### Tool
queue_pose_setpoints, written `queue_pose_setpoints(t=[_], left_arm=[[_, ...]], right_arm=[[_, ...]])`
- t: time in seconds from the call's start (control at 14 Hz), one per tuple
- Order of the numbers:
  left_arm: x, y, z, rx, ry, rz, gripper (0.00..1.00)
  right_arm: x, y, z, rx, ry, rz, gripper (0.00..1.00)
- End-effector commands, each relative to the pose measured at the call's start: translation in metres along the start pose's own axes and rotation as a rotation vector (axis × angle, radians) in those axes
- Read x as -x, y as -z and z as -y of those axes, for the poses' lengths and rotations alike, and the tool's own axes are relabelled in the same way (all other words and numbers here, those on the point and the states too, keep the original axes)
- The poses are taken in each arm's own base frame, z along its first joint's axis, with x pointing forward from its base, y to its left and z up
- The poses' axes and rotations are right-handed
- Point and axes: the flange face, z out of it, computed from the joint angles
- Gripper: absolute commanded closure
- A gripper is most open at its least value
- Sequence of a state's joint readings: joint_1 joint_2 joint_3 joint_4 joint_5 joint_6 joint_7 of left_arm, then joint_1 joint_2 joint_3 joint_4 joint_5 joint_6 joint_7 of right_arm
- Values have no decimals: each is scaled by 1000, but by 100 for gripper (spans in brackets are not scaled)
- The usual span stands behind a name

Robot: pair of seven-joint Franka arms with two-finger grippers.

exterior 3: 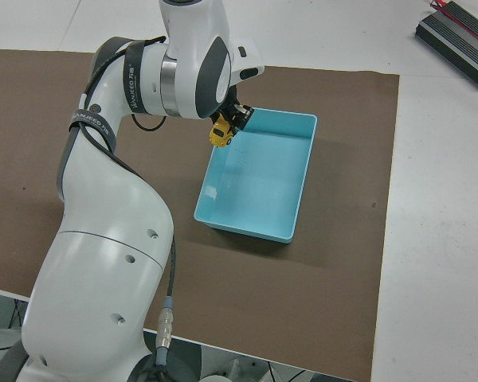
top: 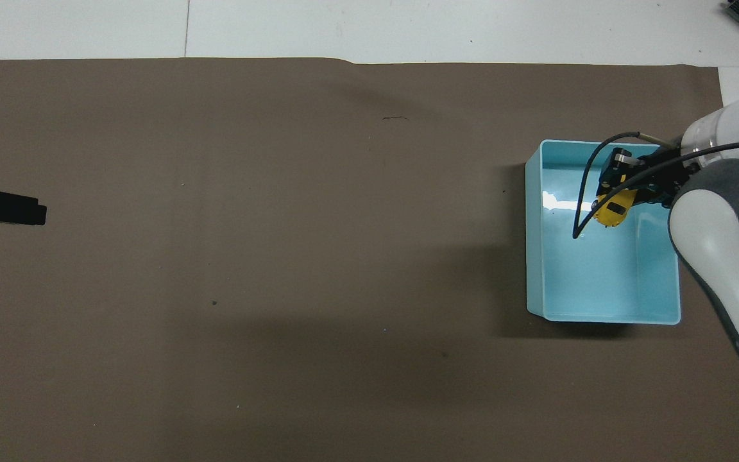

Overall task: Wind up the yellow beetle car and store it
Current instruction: 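Carry the car over the blue box and lower it inside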

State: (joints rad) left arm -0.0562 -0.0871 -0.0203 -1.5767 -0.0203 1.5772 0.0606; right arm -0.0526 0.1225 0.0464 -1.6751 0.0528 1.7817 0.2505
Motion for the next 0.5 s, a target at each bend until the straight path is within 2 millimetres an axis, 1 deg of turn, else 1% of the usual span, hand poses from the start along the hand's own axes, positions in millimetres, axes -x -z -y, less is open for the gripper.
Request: queue_pose_setpoints(t=[0.0,0.07,0.21,0.43], left_arm=[[7,2,2,9,-7,4,0],[7,2,2,9,-7,4,0],[7,2,2,9,-7,4,0],[7,2,2,9,-7,4,0]], right_arm=[[8,6,-15,13,129,8,100],[7,4,-19,29,147,3,100],[12,-1,-22,67,166,-15,100],[16,-37,-25,69,170,-20,100]])
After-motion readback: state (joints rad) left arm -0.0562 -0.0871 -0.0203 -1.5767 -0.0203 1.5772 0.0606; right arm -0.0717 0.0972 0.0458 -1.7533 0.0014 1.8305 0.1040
